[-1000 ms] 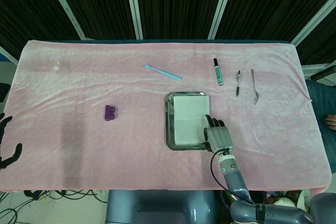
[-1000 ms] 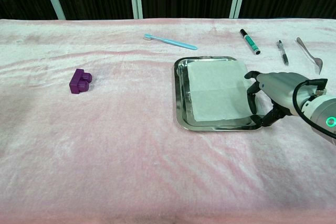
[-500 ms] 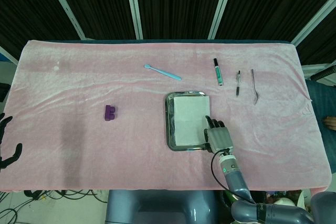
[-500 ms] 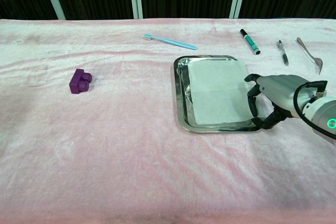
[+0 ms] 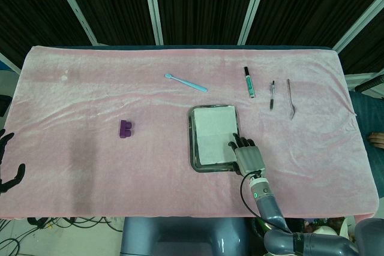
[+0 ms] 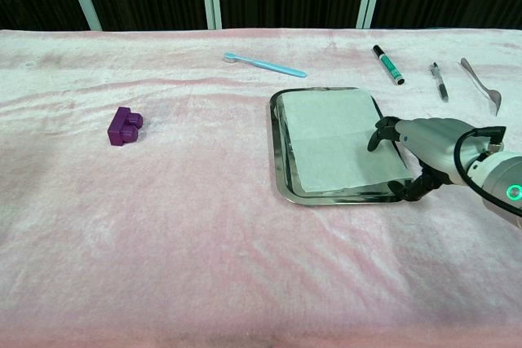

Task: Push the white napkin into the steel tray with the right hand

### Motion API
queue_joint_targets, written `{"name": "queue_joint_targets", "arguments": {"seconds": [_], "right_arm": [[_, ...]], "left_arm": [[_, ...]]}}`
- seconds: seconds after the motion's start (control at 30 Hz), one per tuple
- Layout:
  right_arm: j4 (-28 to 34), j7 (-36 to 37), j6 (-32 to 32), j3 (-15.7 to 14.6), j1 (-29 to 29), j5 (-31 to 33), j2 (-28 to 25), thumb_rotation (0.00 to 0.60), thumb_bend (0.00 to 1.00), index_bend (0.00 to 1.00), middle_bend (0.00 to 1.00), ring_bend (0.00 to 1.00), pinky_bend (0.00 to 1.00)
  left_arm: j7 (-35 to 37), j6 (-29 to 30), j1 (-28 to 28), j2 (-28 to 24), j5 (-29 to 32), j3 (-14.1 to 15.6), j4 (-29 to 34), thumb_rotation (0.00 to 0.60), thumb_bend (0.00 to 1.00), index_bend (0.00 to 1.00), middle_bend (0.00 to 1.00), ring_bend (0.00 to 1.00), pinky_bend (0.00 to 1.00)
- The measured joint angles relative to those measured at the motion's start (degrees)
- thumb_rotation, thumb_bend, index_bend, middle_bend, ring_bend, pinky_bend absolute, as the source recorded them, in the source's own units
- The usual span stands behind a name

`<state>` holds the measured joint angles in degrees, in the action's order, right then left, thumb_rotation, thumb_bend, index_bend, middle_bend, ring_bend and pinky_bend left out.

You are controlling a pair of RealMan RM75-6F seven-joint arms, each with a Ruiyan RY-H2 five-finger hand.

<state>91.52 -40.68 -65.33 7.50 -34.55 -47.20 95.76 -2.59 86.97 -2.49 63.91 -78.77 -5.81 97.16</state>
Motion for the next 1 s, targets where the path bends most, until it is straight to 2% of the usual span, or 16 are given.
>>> {"name": "queue_joint_targets", "arguments": {"seconds": [0.53,0.7,1.0], "right_arm": [[1.96,3.17,-0.92,1.31,-0.35,-3.33,-1.24,0.6,0.37,0.25,0.07,0.14,0.17],[0.74,2.08,0.77,2.71,-2.01,-0.9,-0.82,0.6,0.39,0.24,0.07,0.14,0.17],[-2.76,-0.2,3.77,5.46,-6.11,4.56,1.32,0.6,0.42,0.12,0.07,0.14,0.17]], "left_arm": [[-0.2,0.0,0.0,0.06,-0.05,0.09,0.17,0.6,0.4,0.12,0.04,0.0,0.0],[-0.2,0.05,0.03,0.08,-0.11,0.13,0.21,0.6,0.4,0.12,0.04,0.0,0.0],[0.1,-0.31,-0.11,-0.03,0.18,0.0,0.21,0.6,0.4,0.12,0.04,0.0,0.0]]}}
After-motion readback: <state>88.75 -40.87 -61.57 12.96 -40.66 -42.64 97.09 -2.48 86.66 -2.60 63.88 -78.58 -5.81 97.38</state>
